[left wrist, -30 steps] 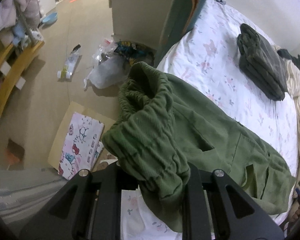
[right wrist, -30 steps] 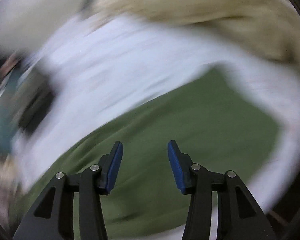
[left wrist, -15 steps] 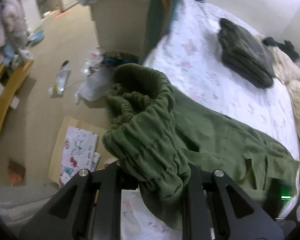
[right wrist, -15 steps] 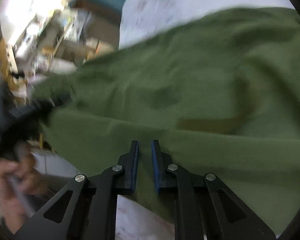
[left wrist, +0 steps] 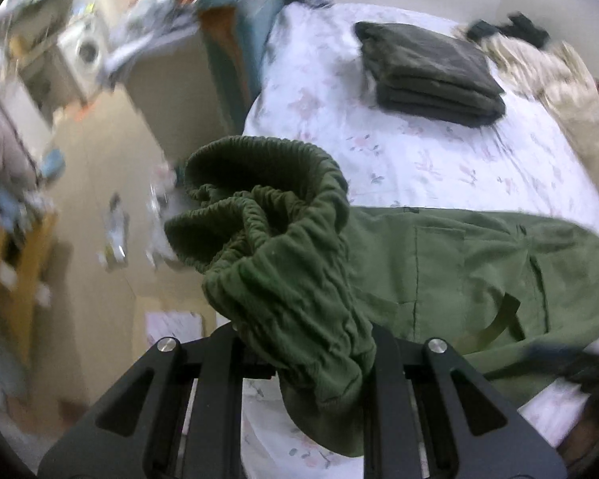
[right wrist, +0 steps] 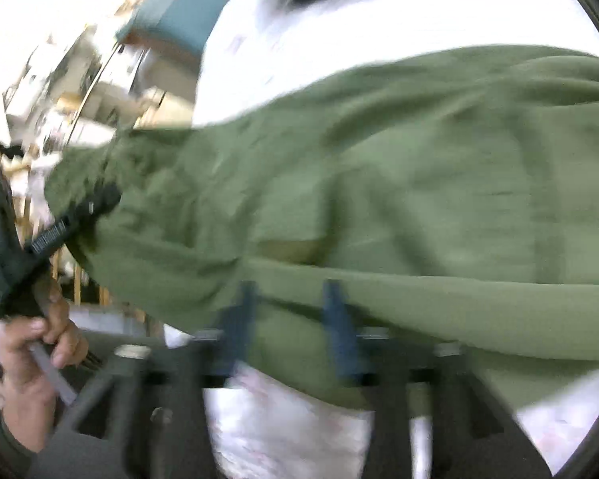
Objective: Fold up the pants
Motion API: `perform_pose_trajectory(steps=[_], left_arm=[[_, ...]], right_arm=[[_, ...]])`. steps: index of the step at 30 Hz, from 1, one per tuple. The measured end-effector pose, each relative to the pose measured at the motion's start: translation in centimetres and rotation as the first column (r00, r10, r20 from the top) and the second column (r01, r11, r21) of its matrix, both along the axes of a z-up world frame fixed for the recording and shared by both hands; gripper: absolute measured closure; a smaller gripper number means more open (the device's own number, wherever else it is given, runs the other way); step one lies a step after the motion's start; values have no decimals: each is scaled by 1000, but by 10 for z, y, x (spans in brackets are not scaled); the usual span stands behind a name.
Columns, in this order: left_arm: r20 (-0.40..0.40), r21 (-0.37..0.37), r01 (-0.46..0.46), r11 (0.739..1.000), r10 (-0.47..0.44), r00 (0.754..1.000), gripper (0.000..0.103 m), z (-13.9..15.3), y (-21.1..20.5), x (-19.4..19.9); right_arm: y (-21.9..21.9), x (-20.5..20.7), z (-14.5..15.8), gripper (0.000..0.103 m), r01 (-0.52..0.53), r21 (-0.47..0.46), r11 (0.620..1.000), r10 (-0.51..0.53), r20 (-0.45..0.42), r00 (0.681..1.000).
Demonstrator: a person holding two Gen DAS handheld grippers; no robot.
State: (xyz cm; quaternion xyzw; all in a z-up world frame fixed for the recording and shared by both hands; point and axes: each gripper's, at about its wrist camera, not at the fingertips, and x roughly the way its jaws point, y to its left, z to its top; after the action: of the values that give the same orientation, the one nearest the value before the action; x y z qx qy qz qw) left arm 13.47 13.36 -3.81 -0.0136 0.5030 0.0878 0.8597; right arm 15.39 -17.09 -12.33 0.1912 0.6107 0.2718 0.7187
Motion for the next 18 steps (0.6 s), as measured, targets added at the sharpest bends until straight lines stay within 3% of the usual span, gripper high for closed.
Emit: perform_pose_trajectory(steps=[4,7,9,11,14,16,18], left_arm=[[30,169,138,976,-145,989,88,10,-65,1],[-9,290,298,910,-308,951,87,-1,-137,-2],[-66,333,417,845,-421,905,87,-20,-185,-7],[-135,340,498,798,-483,865,87,-44,-224,-12],[-268,305,610,731,-548,792,81,-87,-260,-18],[-302,288,632,720,-558,773,74,-98,-263,-20],[-289,235,647,725,-583,759,55,-93,-257,-23]], right_arm=[[-91,-1,22,32,162,-36,986,-160,55,986],[-148,-10,23,32,309,-98,946,-302,86,950],[-183,-16,25,32,426,-116,897,-416,103,904],[-207,-11,20,32,508,-50,860,-506,51,861],[-213,-4,7,32,544,4,839,-544,-24,839],[-204,1,0,32,537,18,843,-535,-59,843],[-193,5,-4,32,517,20,855,-515,-81,854]])
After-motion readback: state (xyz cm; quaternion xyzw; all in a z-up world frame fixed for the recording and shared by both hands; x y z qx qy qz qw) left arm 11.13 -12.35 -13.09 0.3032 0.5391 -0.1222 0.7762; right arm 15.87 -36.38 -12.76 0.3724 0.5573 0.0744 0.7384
